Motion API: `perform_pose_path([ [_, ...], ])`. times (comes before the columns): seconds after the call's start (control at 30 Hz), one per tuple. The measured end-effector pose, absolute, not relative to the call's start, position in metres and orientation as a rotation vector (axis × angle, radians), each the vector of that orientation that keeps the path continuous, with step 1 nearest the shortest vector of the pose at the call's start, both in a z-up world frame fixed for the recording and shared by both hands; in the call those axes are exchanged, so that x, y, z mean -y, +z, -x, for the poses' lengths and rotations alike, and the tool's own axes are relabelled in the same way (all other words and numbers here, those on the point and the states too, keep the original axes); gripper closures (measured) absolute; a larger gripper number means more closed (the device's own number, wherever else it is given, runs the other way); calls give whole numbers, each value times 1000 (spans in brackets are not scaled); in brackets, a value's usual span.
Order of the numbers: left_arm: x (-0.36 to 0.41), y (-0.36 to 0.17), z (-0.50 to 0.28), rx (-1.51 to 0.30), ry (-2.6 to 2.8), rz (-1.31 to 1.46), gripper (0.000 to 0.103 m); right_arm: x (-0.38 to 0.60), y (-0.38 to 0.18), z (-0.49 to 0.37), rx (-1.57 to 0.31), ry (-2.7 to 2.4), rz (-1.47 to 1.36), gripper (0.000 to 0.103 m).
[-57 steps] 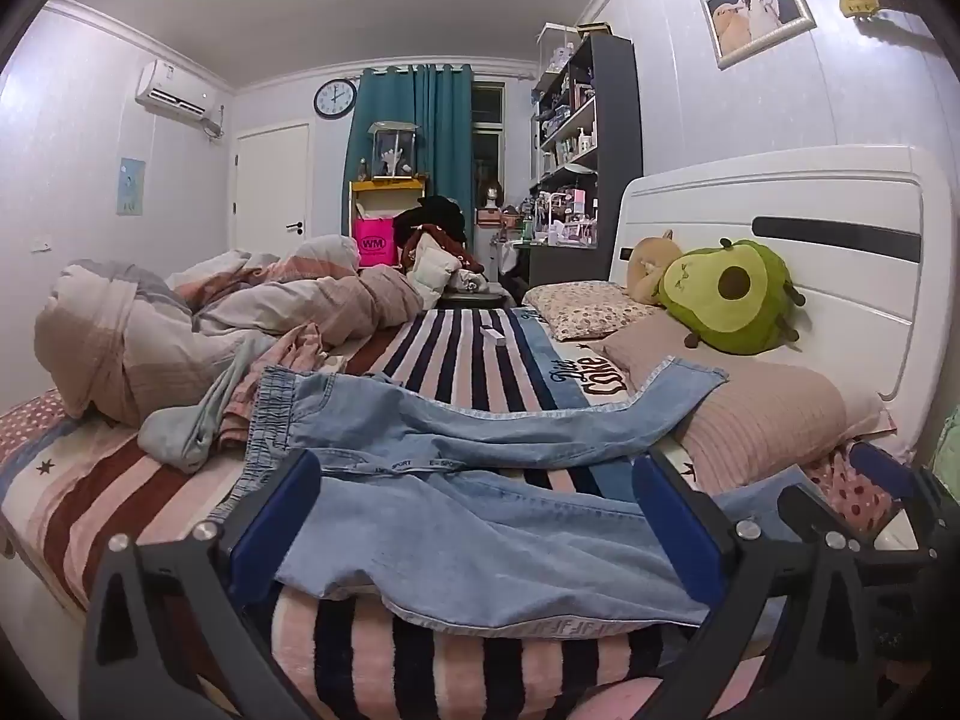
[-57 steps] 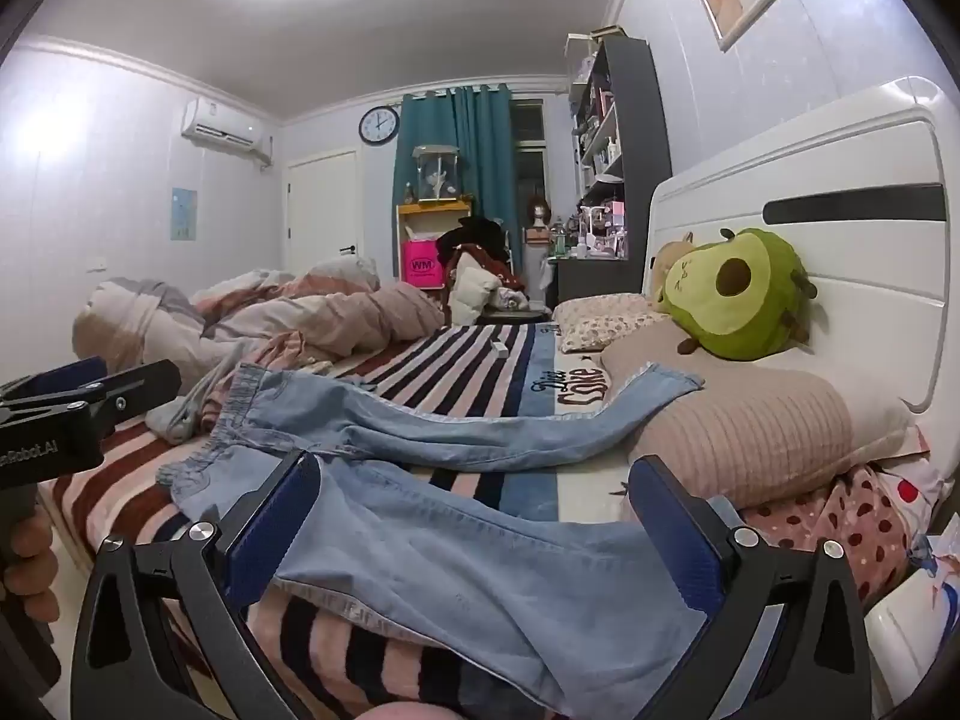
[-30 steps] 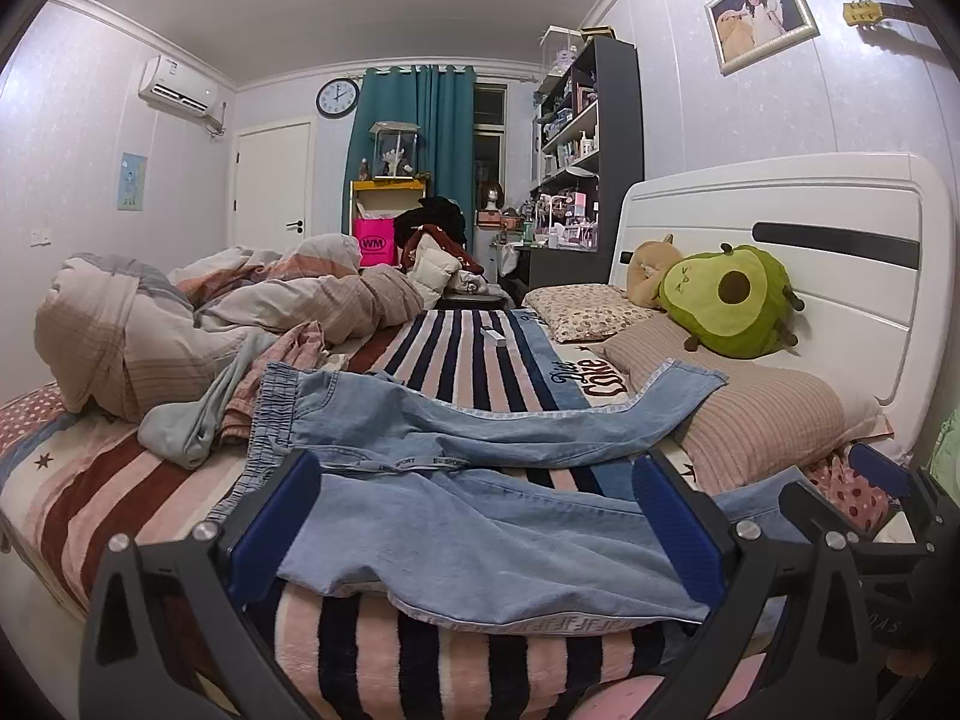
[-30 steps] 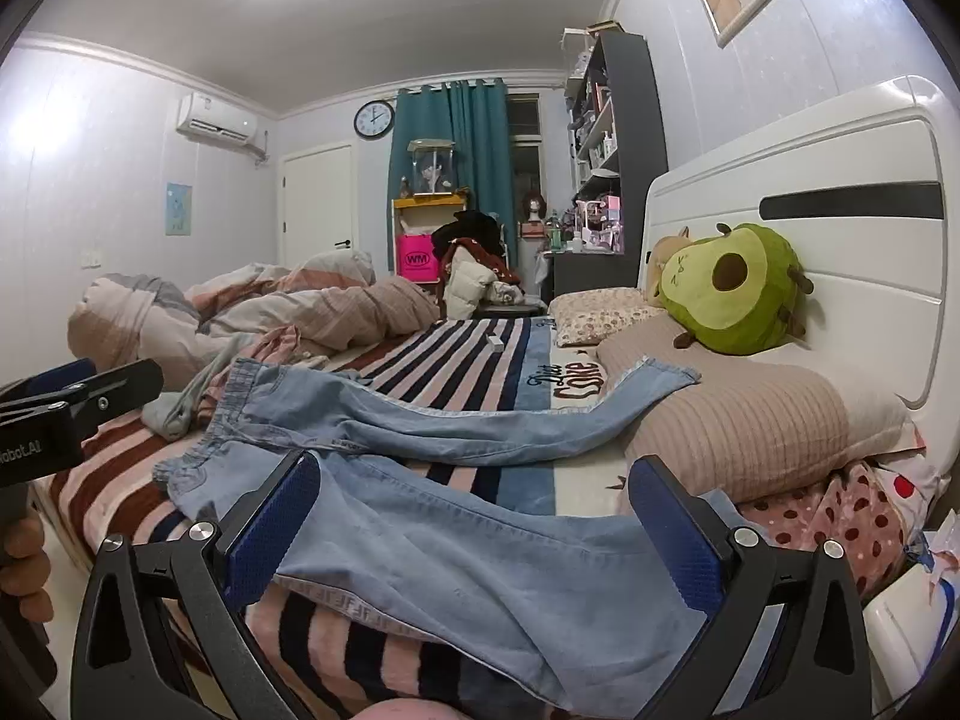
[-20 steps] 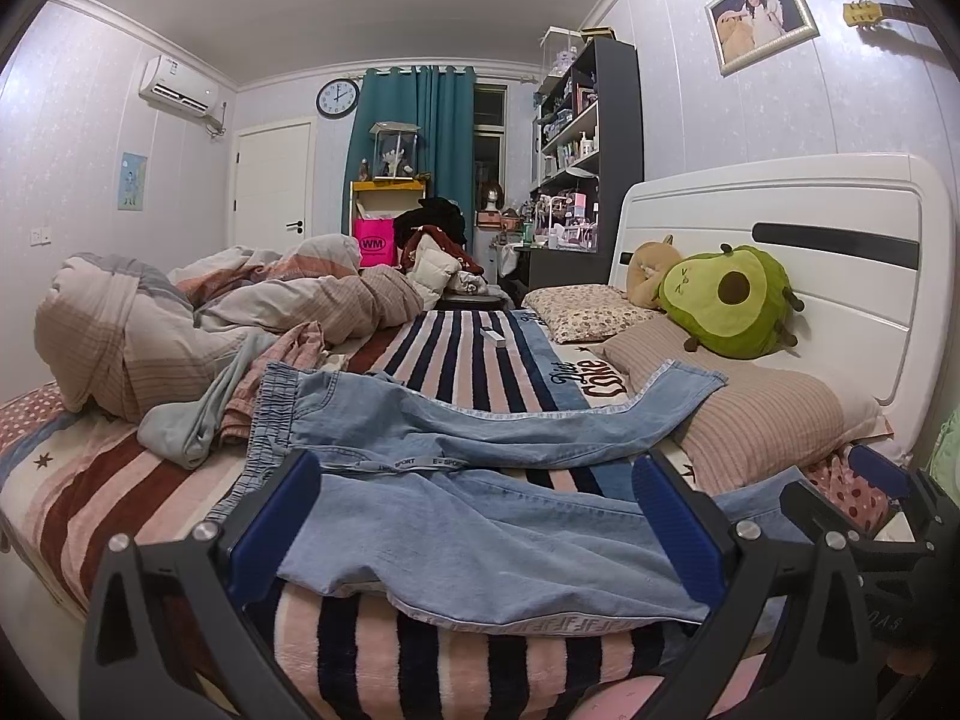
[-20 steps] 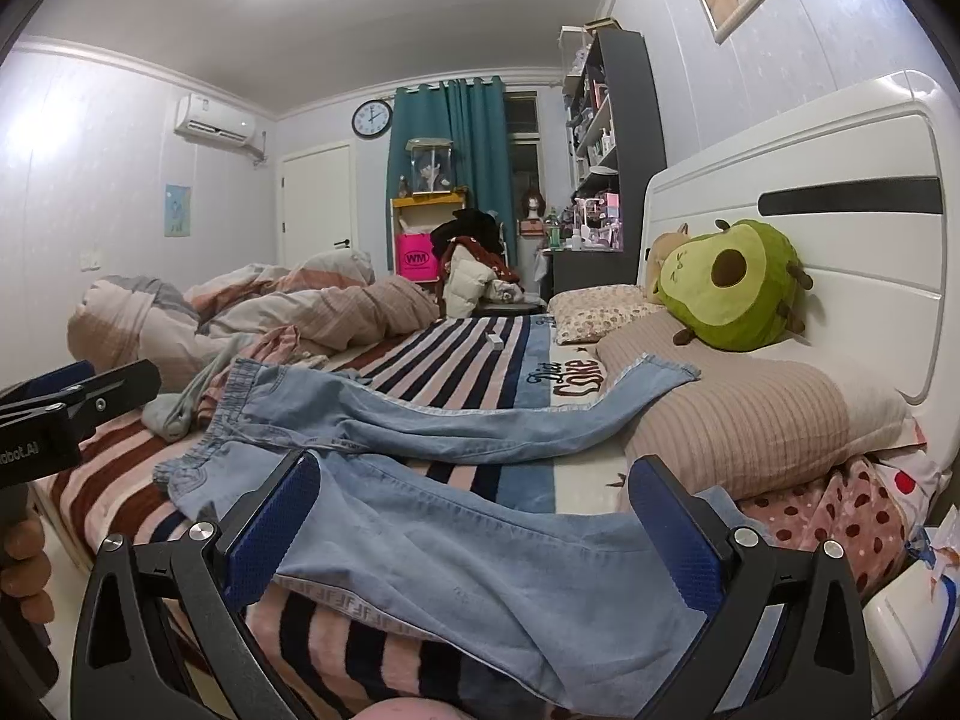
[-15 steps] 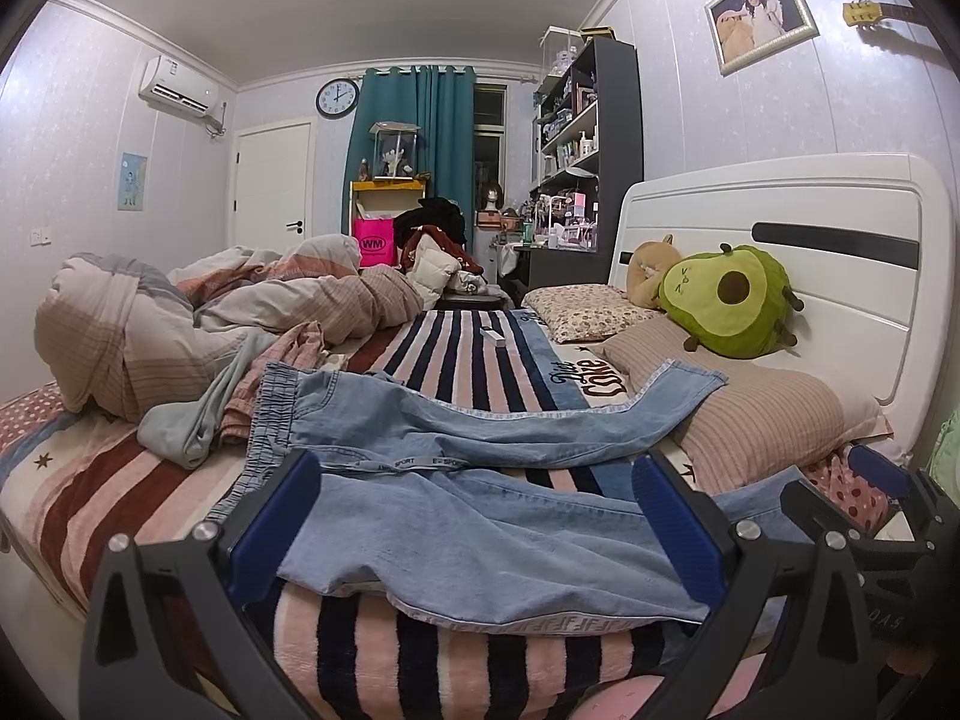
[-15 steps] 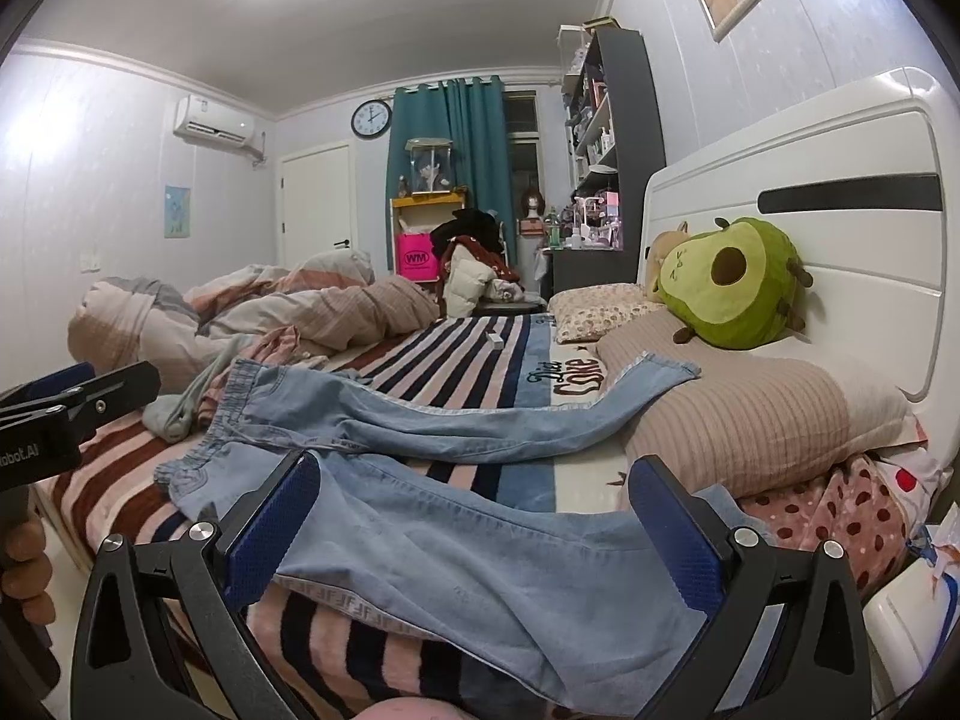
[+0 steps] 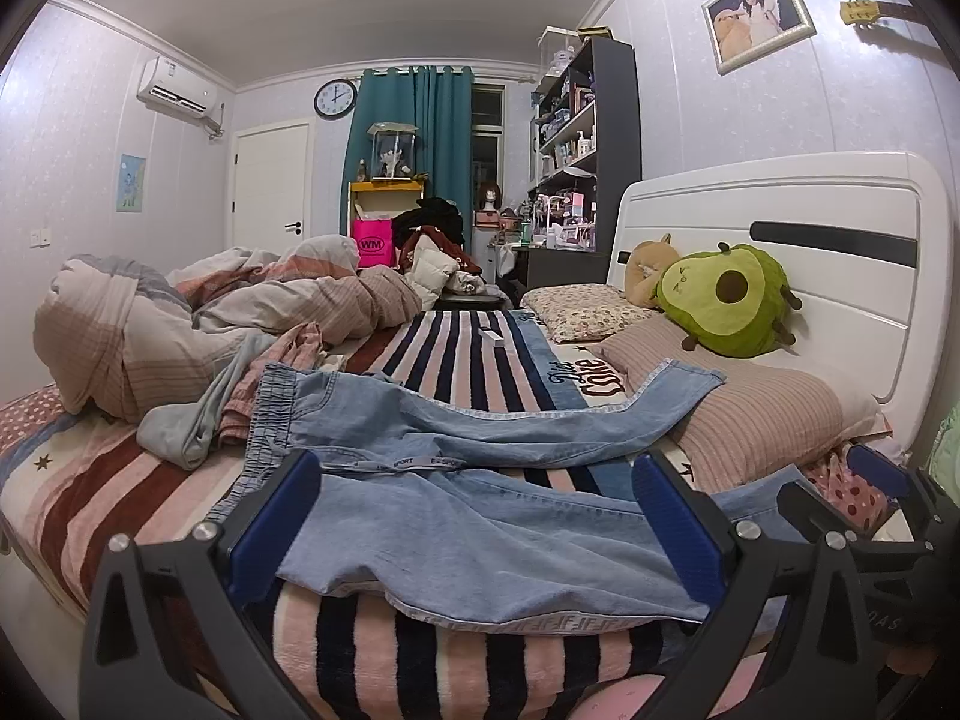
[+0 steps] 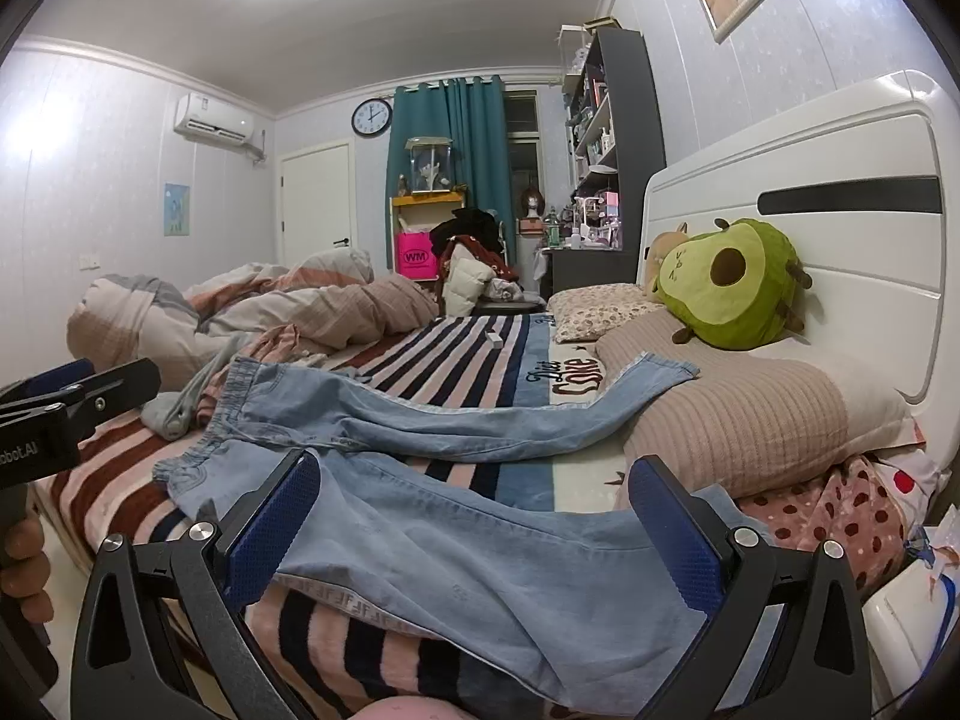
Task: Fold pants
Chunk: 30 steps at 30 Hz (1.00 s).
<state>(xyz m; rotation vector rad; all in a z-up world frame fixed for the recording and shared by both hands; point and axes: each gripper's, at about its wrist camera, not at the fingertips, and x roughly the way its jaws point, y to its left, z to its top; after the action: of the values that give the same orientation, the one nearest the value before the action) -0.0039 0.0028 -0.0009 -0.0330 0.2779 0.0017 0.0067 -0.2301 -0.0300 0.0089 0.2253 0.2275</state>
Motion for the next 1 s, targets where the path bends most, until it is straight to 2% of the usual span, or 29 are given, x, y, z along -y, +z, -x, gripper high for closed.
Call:
perform_pose_path([
  [1.0,-6,-2,3,-278,-7,27,1,236,-25,-2,-215,215,-31,0],
])
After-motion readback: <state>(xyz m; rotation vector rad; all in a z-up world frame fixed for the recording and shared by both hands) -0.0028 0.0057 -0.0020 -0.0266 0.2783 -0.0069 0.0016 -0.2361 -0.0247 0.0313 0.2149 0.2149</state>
